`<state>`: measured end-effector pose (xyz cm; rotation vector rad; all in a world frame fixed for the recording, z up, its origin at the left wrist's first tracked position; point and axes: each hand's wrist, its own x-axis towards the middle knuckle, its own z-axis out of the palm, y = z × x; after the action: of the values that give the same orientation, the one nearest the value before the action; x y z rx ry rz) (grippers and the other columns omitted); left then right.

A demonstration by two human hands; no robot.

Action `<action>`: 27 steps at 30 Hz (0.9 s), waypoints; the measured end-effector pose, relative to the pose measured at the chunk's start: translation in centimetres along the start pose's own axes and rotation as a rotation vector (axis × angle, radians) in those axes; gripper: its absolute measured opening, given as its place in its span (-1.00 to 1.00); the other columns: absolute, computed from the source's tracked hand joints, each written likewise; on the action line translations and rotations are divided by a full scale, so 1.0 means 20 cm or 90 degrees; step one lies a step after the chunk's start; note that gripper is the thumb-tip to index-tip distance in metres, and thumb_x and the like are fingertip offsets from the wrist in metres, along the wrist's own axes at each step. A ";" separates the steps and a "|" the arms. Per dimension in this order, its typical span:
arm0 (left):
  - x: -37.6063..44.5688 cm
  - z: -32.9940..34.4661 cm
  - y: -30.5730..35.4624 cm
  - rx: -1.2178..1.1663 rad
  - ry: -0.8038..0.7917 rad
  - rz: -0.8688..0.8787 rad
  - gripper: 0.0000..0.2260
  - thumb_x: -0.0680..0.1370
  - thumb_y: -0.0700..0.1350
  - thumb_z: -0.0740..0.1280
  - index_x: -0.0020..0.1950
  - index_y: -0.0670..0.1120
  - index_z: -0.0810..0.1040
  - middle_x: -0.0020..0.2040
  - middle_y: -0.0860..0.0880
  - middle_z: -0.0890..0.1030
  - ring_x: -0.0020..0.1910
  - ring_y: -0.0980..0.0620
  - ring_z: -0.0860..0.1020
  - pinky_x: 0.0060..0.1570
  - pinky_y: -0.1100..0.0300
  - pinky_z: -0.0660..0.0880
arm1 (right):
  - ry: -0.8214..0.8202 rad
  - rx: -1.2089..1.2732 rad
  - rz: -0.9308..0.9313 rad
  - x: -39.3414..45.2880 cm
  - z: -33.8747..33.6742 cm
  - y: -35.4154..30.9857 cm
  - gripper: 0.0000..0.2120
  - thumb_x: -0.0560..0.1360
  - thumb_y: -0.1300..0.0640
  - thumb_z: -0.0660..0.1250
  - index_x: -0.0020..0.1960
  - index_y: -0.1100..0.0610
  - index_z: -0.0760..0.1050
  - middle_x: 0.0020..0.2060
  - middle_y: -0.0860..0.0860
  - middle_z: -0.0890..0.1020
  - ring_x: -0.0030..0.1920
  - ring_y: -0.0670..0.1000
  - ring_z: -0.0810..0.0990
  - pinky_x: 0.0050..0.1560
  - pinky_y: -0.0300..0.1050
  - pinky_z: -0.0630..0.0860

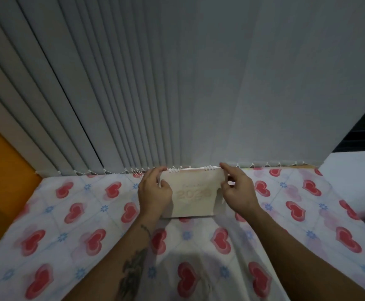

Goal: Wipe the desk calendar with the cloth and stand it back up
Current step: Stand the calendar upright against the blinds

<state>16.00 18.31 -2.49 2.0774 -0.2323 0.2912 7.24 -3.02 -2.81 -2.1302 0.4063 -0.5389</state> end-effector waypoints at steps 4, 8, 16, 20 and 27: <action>0.16 0.07 0.02 0.017 -0.058 0.013 -0.59 0.48 -0.39 0.29 0.25 -0.04 0.59 0.19 0.02 0.55 0.19 0.00 0.50 0.19 0.05 0.56 | -0.011 -0.009 -0.001 0.17 0.00 0.02 -0.48 0.46 0.29 0.28 0.39 0.02 0.40 0.25 -0.05 0.50 0.17 -0.02 0.50 0.22 0.06 0.51; 0.23 0.14 0.01 0.050 -0.107 -0.051 -0.55 0.51 -0.40 0.33 0.32 -0.02 0.55 0.25 -0.01 0.51 0.30 -0.06 0.44 0.19 0.16 0.49 | -0.035 -0.033 0.018 0.28 0.05 0.07 -0.43 0.46 0.28 0.28 0.45 0.06 0.33 0.30 0.03 0.47 0.26 0.05 0.45 0.27 -0.01 0.44; 0.25 0.17 0.01 0.096 -0.154 -0.043 -0.51 0.53 -0.38 0.33 0.40 -0.01 0.50 0.32 -0.05 0.46 0.34 -0.07 0.42 0.11 0.28 0.39 | -0.116 -0.046 0.067 0.33 0.09 0.14 -0.34 0.45 0.21 0.34 0.49 -0.02 0.21 0.32 0.03 0.44 0.26 0.11 0.46 0.19 0.10 0.49; 0.25 0.15 0.02 0.140 -0.191 -0.020 -0.50 0.55 -0.34 0.26 0.45 0.02 0.44 0.33 -0.06 0.41 0.34 -0.11 0.40 0.11 0.25 0.36 | -0.156 -0.057 0.073 0.35 0.06 0.12 -0.29 0.43 0.21 0.33 0.51 -0.03 0.15 0.30 0.04 0.46 0.24 0.14 0.50 0.13 0.13 0.53; 0.28 0.05 0.09 0.320 -0.291 0.021 -0.44 0.55 -0.17 0.26 0.56 0.06 0.27 0.37 -0.10 0.35 0.35 -0.15 0.40 0.31 -0.05 0.42 | -0.200 -0.114 0.097 0.39 0.00 0.07 -0.22 0.44 0.22 0.32 0.55 0.01 0.02 0.36 0.11 0.44 0.28 0.21 0.47 0.14 0.11 0.52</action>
<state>20.98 16.22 0.24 2.6243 -0.5095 -0.1304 13.71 -7.40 -2.20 -2.2845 0.4472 -0.0793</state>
